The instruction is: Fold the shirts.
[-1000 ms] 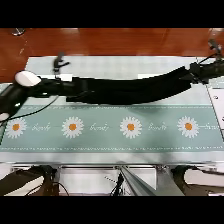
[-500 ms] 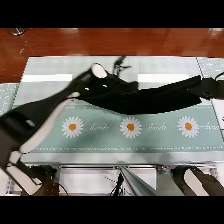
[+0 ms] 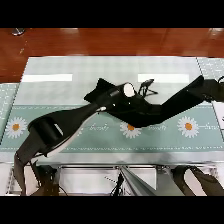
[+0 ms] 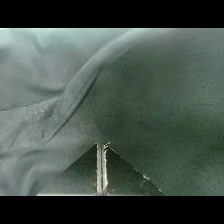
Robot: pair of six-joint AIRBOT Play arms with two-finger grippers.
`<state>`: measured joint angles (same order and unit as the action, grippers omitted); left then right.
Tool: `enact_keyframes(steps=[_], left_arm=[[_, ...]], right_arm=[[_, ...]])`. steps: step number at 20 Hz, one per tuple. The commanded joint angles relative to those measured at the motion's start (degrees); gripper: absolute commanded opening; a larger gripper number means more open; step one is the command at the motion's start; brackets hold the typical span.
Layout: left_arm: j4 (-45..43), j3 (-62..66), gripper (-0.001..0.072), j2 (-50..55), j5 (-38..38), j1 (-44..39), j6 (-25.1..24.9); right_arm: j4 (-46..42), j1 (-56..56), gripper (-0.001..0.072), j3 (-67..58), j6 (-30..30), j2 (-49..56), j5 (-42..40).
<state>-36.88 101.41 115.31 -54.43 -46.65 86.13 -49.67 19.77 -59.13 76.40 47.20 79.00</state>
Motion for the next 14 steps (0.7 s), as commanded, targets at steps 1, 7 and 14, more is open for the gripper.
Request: enact_keyframes(steps=[1, 7, 14], left_arm=[[-0.4, 1.6, 0.0024, -1.6, -5.1, 8.3, 0.3], [-14.5, -1.8, 0.0024, -17.2, -17.2, 33.2, 2.1], [-35.1, -25.9, 0.0025, -55.3, -9.3, 48.4, 4.8]], right_arm=[[0.1, -0.9, 0.0022, 0.0, 0.8, -0.2, -0.1], [0.1, -19.0, 0.0022, -2.5, 5.3, 5.3, -9.5], [-0.3, -38.9, 0.0022, -23.3, 7.4, 33.7, -16.7]])
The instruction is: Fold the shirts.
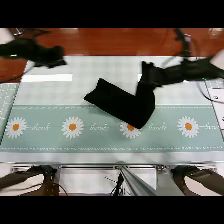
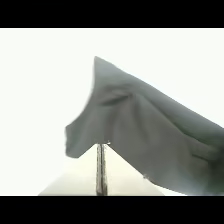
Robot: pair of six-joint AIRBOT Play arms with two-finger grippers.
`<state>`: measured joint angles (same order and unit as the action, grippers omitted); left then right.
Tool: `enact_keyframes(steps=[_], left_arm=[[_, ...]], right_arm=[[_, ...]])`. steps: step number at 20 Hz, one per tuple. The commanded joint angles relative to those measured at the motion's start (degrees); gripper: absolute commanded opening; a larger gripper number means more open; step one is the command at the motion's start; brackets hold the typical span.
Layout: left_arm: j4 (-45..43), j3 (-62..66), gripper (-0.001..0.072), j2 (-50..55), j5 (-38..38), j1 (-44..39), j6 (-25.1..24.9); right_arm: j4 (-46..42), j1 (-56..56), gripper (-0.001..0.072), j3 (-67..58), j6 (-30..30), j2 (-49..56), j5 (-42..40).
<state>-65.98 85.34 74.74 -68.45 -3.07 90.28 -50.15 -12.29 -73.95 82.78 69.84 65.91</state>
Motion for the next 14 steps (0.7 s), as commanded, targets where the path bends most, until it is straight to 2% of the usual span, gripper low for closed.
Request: enact_keyframes(steps=[1, 3, 6, 11, 12, 14], left_arm=[[-5.5, -14.4, 0.0024, -20.4, 6.7, 4.3, 0.7], [-1.9, -24.0, 0.0025, -31.4, 8.9, 2.8, 0.7], [2.2, -36.9, 0.0025, -42.5, 10.0, 0.2, 0.9], [8.2, -50.5, 0.0025, -47.9, 10.1, -0.5, 2.8], [9.1, -52.0, 0.0025, -47.8, 10.9, -0.5, 2.9], [10.4, -54.3, 0.0025, -47.6, 13.6, -0.5, 2.8]], right_arm=[[0.5, -8.2, 0.0022, -12.3, 1.3, 15.8, -4.2], [1.3, -10.6, 0.0022, -19.7, 2.6, 24.9, -4.3], [5.0, -12.4, 0.0022, -26.2, 3.2, 34.0, -3.1], [6.8, -14.4, 0.0023, -29.1, 4.5, 40.1, -3.1], [7.2, -14.4, 0.0081, -29.1, 5.1, 40.6, -3.7], [7.5, -14.1, 0.0636, -29.1, 4.7, 40.7, -5.6]])
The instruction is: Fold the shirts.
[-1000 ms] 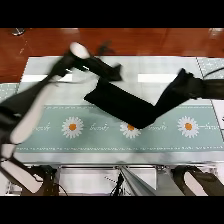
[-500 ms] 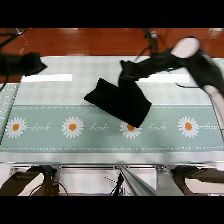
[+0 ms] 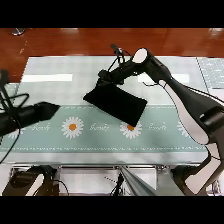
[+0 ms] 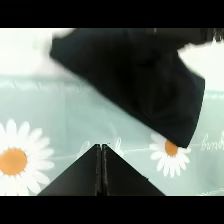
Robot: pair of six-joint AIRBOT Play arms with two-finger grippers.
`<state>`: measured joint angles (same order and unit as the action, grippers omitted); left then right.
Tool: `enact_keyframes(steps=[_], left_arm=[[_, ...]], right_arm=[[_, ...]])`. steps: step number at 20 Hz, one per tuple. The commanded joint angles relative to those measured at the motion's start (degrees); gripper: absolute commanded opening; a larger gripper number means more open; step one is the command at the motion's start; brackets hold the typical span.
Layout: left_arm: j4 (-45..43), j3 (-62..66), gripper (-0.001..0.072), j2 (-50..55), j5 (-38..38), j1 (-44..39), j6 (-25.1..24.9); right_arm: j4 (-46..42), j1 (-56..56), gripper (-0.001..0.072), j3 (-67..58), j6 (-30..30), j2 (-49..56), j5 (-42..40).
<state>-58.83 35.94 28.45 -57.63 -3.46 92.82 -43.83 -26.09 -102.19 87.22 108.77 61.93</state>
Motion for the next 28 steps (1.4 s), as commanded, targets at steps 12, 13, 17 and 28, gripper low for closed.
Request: enact_keyframes(steps=[12, 13, 17, 28], left_arm=[[3.4, -6.1, 0.0025, -1.3, 4.7, -0.2, -0.9], [3.4, -6.1, 0.0026, -1.3, 4.8, -0.2, -0.9], [3.4, -6.1, 0.0026, -1.3, 6.0, -0.2, -0.8], [4.0, -6.1, 0.0025, -1.2, 8.2, -0.2, -0.6]], right_arm=[[-32.1, 27.3, 0.0630, 17.5, 6.5, -33.5, 16.0], [-31.7, 28.2, 0.0630, 27.8, 7.5, -39.3, 9.6], [-16.7, 28.3, 0.0629, 63.3, 14.1, -51.9, -10.6], [19.3, 20.4, 0.0622, 62.9, -12.5, -25.6, -12.0]])
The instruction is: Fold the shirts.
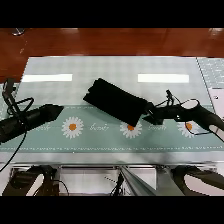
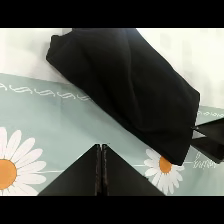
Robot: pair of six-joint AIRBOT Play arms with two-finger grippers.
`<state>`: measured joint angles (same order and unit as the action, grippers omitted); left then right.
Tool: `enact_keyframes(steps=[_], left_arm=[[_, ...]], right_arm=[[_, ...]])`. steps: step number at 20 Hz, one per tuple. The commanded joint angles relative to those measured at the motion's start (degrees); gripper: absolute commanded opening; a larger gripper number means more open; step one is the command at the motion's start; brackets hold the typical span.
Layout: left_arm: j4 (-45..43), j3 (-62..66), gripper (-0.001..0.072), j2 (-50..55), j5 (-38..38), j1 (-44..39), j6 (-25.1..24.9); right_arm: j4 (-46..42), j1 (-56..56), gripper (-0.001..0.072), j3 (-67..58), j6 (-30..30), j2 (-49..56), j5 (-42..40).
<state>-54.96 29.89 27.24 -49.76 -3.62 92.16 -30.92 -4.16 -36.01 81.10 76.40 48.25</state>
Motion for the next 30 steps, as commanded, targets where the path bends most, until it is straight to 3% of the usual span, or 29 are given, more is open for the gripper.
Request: enact_keyframes(steps=[1, 2, 4, 5, 10, 14, 18, 30], left_arm=[[0.2, 0.0, 0.0025, 0.0, 0.3, 0.0, 0.1], [0.2, 0.0, 0.0025, 0.0, 0.3, 0.0, 0.1], [0.4, 0.0, 0.0025, -0.1, 0.3, 0.0, 0.1], [0.7, 0.0, 0.0025, 0.0, 0.3, 0.0, 0.1], [0.8, 0.0, 0.0026, 0.0, 0.3, 0.0, 0.1], [3.6, 0.0, 0.0026, 0.0, 0.3, 0.0, 0.1], [3.6, 0.0, 0.0026, -0.1, 0.2, 0.0, 0.1], [3.6, 0.0, 0.0026, -0.1, -0.4, 0.0, 0.1]], right_arm=[[6.4, -2.8, 0.0617, -5.6, -6.5, 8.8, 1.8], [6.4, -4.0, 0.0517, -7.8, -6.5, 10.4, 1.7], [6.2, -5.9, 0.0085, -13.2, -9.1, 12.6, 2.3], [5.7, -6.4, 0.0021, -16.4, -10.5, 13.1, 3.1], [-8.3, -7.9, 0.0020, -41.2, -5.4, 13.1, 16.0], [-21.4, -7.4, 0.0020, -61.4, 3.0, 13.1, 23.5], [-25.9, -1.3, 0.0021, -75.2, 7.9, 13.0, 31.5], [-29.4, 36.3, 0.0021, -78.9, 17.6, 3.2, 53.9]])
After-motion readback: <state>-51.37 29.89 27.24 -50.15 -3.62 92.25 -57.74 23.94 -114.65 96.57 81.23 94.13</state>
